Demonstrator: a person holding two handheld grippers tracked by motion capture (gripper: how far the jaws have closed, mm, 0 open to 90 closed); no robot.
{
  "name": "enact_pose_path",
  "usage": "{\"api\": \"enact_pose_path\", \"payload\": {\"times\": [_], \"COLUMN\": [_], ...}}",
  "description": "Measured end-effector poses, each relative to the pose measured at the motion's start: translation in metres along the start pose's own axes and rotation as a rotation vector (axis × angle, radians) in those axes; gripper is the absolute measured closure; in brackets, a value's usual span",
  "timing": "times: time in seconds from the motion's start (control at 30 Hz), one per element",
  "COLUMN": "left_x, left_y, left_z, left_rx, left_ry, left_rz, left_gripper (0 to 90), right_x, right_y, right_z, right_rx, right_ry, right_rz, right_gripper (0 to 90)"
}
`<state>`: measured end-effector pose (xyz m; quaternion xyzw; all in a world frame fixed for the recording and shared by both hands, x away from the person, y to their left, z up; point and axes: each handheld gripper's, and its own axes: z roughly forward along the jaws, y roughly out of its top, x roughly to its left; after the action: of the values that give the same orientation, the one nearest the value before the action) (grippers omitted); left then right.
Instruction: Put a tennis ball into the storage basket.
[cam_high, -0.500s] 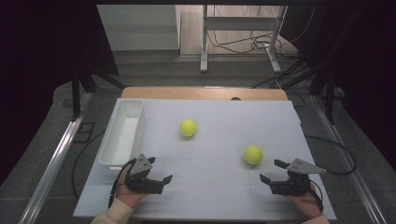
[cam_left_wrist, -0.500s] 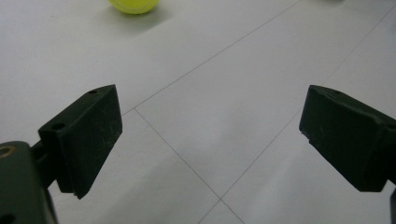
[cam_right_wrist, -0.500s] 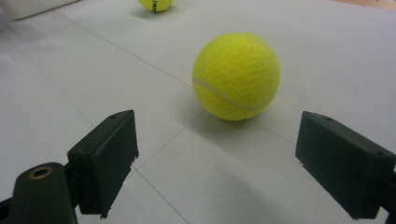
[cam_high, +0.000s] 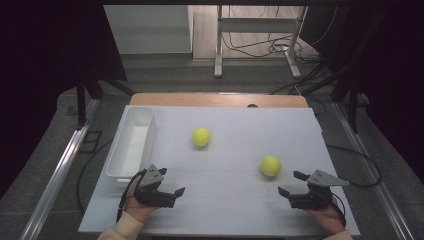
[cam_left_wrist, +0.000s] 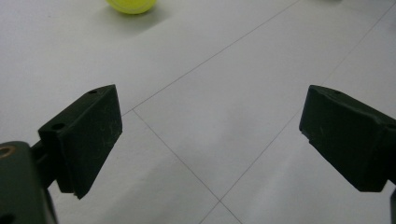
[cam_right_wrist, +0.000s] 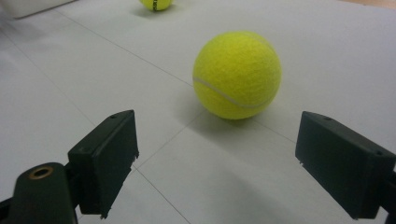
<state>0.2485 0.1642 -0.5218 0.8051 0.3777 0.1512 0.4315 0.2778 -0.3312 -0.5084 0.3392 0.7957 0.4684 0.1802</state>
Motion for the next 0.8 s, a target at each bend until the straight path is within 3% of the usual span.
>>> {"api": "enact_pose_path", "payload": {"times": [0.8], "left_x": [-0.001], "left_y": [0.014], "left_z": [0.000], "left_rx": [0.013], "left_ry": [-0.004], "left_rz": [-0.019], "left_gripper": [6.6], "right_x": [0.001], "right_y": [0.000], "right_z": [0.000], "right_rx": [0.001], "right_ry": [-0.003], "right_rz": [-0.012], "right_gripper": [13.9]}}
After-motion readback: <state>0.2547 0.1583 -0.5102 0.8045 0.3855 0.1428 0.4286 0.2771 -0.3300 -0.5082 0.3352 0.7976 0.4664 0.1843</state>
